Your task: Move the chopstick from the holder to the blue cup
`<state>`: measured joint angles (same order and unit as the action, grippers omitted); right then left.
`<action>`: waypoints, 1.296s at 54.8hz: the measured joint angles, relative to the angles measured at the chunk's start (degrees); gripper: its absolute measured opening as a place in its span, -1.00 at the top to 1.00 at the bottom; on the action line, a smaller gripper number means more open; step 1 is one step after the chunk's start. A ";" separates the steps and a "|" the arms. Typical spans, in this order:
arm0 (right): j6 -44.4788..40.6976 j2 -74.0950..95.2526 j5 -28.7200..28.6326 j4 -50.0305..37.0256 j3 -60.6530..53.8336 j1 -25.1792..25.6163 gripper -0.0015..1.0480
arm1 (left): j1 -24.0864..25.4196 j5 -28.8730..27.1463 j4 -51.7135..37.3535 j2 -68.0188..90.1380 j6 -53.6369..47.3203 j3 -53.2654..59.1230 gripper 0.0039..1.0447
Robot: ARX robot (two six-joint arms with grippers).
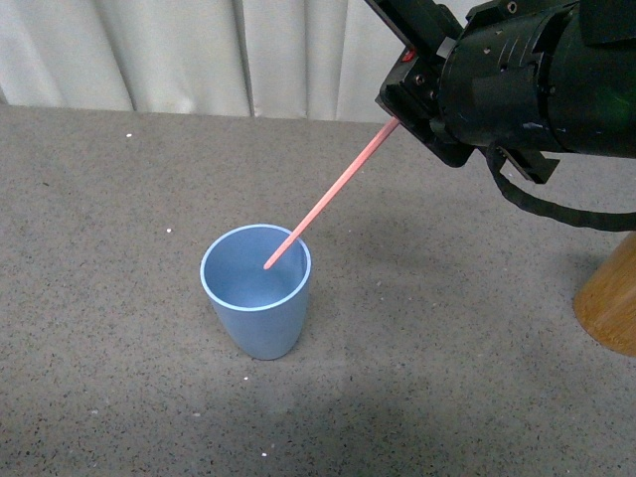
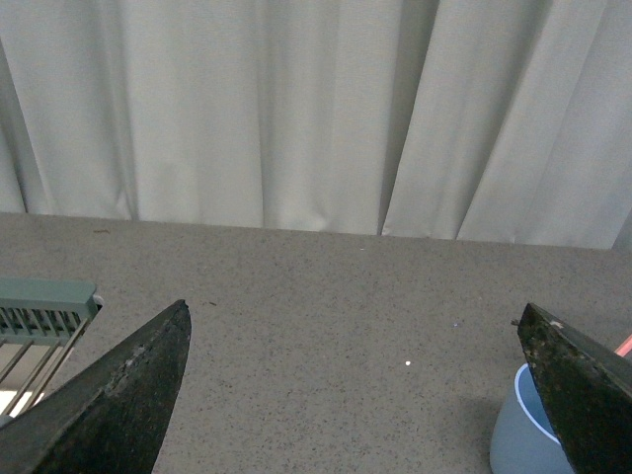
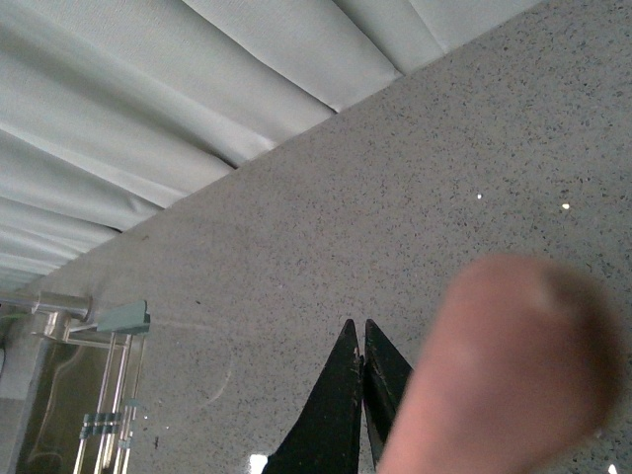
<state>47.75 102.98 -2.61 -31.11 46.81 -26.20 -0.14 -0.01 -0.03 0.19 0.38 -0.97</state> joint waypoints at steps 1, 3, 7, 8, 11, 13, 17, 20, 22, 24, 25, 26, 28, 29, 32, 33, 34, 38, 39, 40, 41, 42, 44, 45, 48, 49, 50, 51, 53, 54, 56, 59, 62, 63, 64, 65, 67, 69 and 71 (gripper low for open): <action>-0.17 0.00 0.22 0.24 0.13 -0.02 0.98 | -0.02 0.00 0.00 0.00 0.00 0.00 -0.88; -0.92 0.00 0.90 1.05 0.46 -0.15 0.98 | -0.02 0.00 0.00 0.00 0.00 0.00 -0.88; -1.75 0.02 0.72 1.09 0.55 -0.39 0.79 | -0.02 0.00 0.00 0.00 0.00 0.00 -0.88; -1.90 0.02 0.70 1.07 0.57 -0.44 0.75 | -0.02 0.00 0.00 0.00 0.00 0.00 -0.88; -2.51 0.00 0.63 1.11 0.63 -0.72 0.55 | 0.00 0.00 0.00 0.00 0.00 0.00 -0.88; -2.86 0.02 0.57 0.98 0.72 -0.96 0.38 | -0.02 0.00 0.00 0.00 0.00 0.00 -0.88; -3.02 0.00 1.36 0.90 0.83 -1.20 0.04 | -0.02 0.00 0.00 0.00 0.00 0.00 -0.88; -3.02 -0.07 2.69 1.05 0.83 -1.20 -0.19 | 0.00 0.00 0.00 0.00 0.00 0.00 -0.88; -3.04 -0.24 3.52 1.55 0.83 -1.11 -0.29 | -0.02 0.00 0.00 0.00 0.00 0.00 -0.88; -3.23 -0.72 4.70 2.45 0.83 -1.01 -0.46 | -0.02 0.00 0.00 0.00 0.00 0.00 -0.88; -3.34 -0.94 5.16 2.64 0.83 -0.92 -0.53 | -0.02 0.00 0.00 0.00 0.00 0.00 -0.88; -3.50 -1.18 5.66 2.78 0.81 -0.83 -0.60 | 0.00 0.00 0.00 0.00 0.00 0.00 -0.88; -3.63 -1.70 6.67 2.82 0.68 -0.72 -0.70 | -0.02 0.00 0.00 0.00 0.00 0.00 -0.88; -3.78 -2.05 7.17 2.91 0.59 -0.68 -0.76 | 0.00 0.00 0.00 0.00 0.00 0.00 -0.88; -8.98 -2.14 13.86 -4.46 -1.86 -0.72 -0.73 | -0.02 0.00 0.00 0.00 0.00 0.00 -0.88; -12.37 -2.14 17.40 -9.64 -3.63 -0.55 -0.66 | -0.02 0.00 0.00 0.00 0.00 0.00 -0.88; -14.23 -2.14 18.99 -12.24 -4.61 -0.46 -0.63 | -0.02 0.00 0.00 0.00 0.00 0.00 -0.88; -26.99 -3.61 24.24 -26.82 -12.52 1.38 -0.39 | -0.02 0.02 0.00 0.00 0.00 0.00 -0.88; -29.53 -4.61 24.20 -29.81 -14.82 2.21 -0.32 | 0.00 -0.09 0.00 0.00 0.00 0.00 -0.88; -31.10 -5.18 24.13 -31.08 -15.93 2.64 -0.29 | -0.02 -0.11 0.00 0.00 0.00 0.00 -0.88; -33.99 -6.49 23.78 -33.18 -18.01 3.52 -0.22 | -0.02 -0.11 0.00 0.00 0.00 0.00 -0.88; -36.98 -8.04 23.34 -34.69 -19.93 4.33 -0.15 | -0.02 -0.13 0.00 0.00 0.00 0.00 -0.88; -40.00 -11.54 22.38 -35.87 -23.32 6.01 -0.02 | 0.00 -0.13 0.00 0.00 0.00 0.00 -0.88; -41.33 -13.40 21.79 -36.00 -24.90 6.75 0.05 | -0.02 -0.11 0.00 0.00 0.00 0.00 -0.88; -43.69 -17.68 20.22 -35.76 -28.68 8.44 0.22 | -0.02 -0.07 0.00 0.00 0.00 0.00 -0.88; -44.17 -18.51 19.89 -35.60 -29.40 8.76 0.25 | -0.02 -0.04 0.00 0.00 0.00 0.00 -0.88; -44.65 -20.17 19.15 -35.12 -30.84 9.44 0.32 | -0.02 0.02 0.00 0.00 0.00 0.00 -0.88; -45.22 -21.92 18.34 -34.51 -32.33 10.14 0.39 | 0.00 0.02 0.00 0.00 0.00 0.00 -0.88; -45.79 -24.52 17.03 -33.33 -34.38 11.23 0.49 | 0.00 0.02 0.00 0.00 0.00 0.00 -0.88; -46.21 -27.34 15.72 -31.78 -36.37 12.46 0.59 | -0.02 0.02 0.00 0.00 0.00 0.00 -0.88; -46.58 -32.26 13.33 -28.70 -39.26 14.60 0.75 | -0.02 0.02 0.00 0.00 0.00 0.00 -0.88; -47.01 -42.95 8.39 -20.79 -43.45 19.28 0.99 | -0.02 0.00 0.00 0.00 0.00 0.00 -0.88; -47.39 -55.41 3.50 -9.99 -46.07 23.74 0.98 | 0.00 -0.04 0.00 -0.02 0.00 0.00 -0.88; -47.39 -60.81 3.30 -4.76 -46.64 24.61 0.98 | 0.00 -0.04 0.00 0.00 0.00 0.00 -0.88; -47.43 -64.37 3.34 -1.05 -46.64 25.11 0.98 | -0.02 -0.04 0.00 0.00 0.00 0.00 -0.88; -47.41 -73.44 3.37 8.13 -46.64 25.70 0.98 | -0.02 0.00 0.00 0.00 0.00 0.00 -0.88; -47.41 -81.09 3.04 15.28 -46.64 25.90 0.98 | 0.00 0.02 0.00 0.00 0.00 0.00 -0.88; -47.45 -86.79 2.89 20.31 -46.64 25.94 0.98 | -0.02 0.04 0.00 0.00 0.00 0.00 -0.88; -47.47 -94.55 2.75 26.08 -46.62 25.94 0.98 | 0.00 0.02 0.00 0.00 0.00 0.00 -0.88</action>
<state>0.27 8.43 0.14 -5.04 0.19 -0.25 -0.14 0.01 -0.03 0.19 0.38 -0.97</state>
